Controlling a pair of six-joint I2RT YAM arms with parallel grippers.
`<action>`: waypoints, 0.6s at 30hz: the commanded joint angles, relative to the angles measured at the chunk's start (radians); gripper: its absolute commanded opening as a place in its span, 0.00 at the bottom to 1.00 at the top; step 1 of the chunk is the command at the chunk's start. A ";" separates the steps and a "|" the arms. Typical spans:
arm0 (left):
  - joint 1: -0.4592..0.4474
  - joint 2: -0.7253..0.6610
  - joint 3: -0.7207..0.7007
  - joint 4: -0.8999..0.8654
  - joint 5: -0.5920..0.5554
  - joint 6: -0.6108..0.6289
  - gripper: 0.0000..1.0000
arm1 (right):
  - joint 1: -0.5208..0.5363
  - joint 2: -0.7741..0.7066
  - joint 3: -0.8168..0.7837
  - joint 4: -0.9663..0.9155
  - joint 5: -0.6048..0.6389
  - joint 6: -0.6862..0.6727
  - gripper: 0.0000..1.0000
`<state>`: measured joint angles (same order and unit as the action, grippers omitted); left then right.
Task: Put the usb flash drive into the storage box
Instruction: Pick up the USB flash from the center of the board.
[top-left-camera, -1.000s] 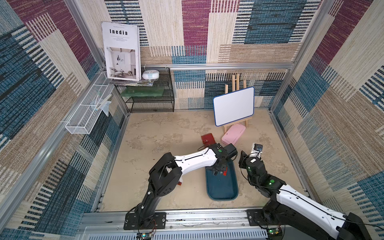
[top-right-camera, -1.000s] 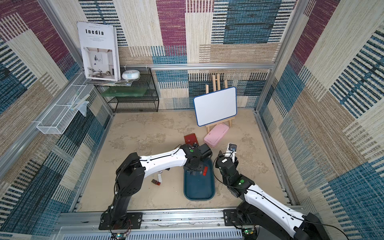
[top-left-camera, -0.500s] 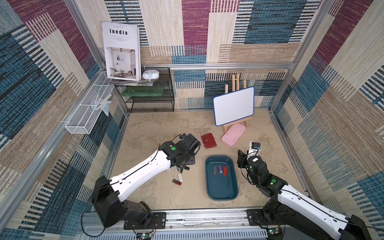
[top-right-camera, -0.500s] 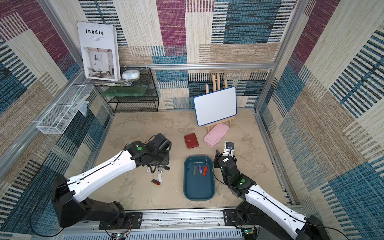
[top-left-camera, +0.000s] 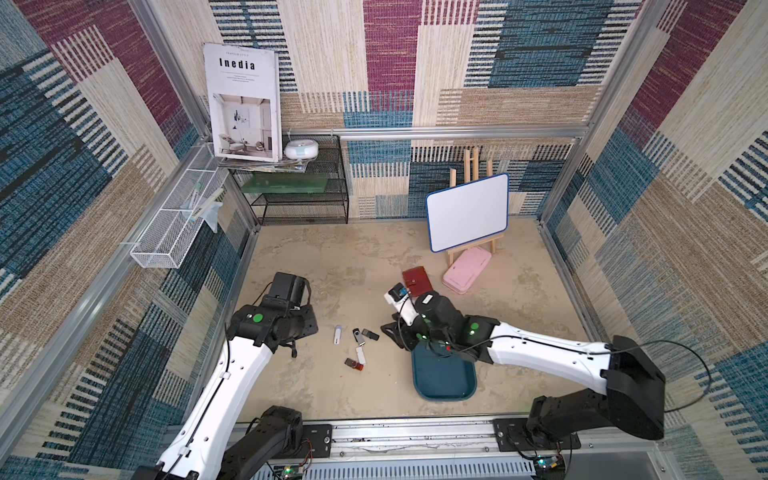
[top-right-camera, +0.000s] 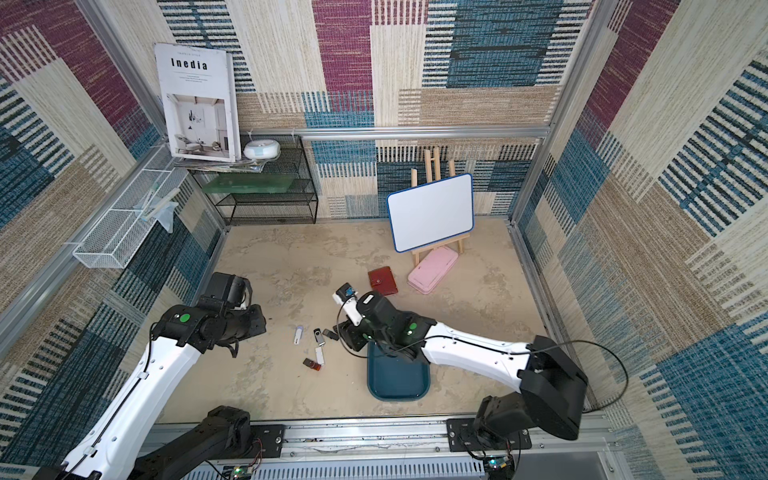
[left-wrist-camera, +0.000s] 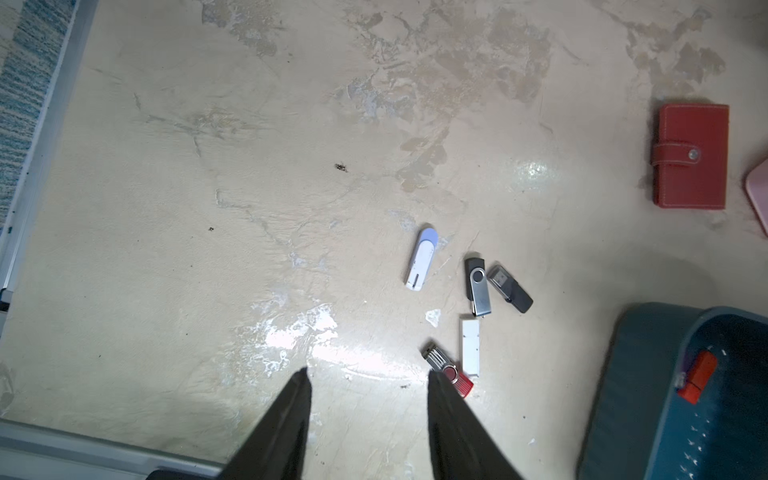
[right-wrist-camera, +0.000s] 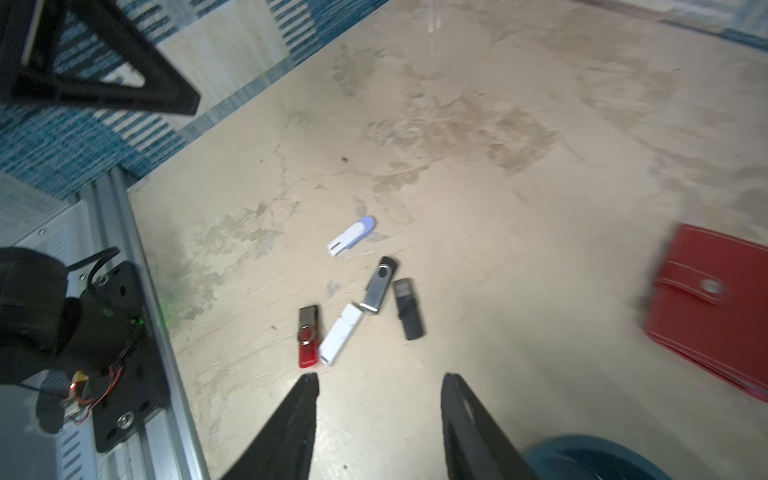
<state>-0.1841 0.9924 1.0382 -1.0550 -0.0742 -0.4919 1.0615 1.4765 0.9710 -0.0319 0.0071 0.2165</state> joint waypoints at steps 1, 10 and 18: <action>0.059 -0.004 0.000 0.001 0.072 0.063 0.50 | 0.068 0.129 0.113 -0.134 -0.022 -0.056 0.53; 0.129 -0.009 -0.034 0.045 0.124 0.066 0.50 | 0.141 0.442 0.406 -0.300 -0.021 -0.092 0.54; 0.130 -0.008 -0.038 0.044 0.115 0.062 0.50 | 0.173 0.599 0.551 -0.363 -0.004 -0.101 0.55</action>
<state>-0.0555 0.9874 1.0004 -1.0241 0.0452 -0.4377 1.2297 2.0533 1.4952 -0.3542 -0.0097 0.1242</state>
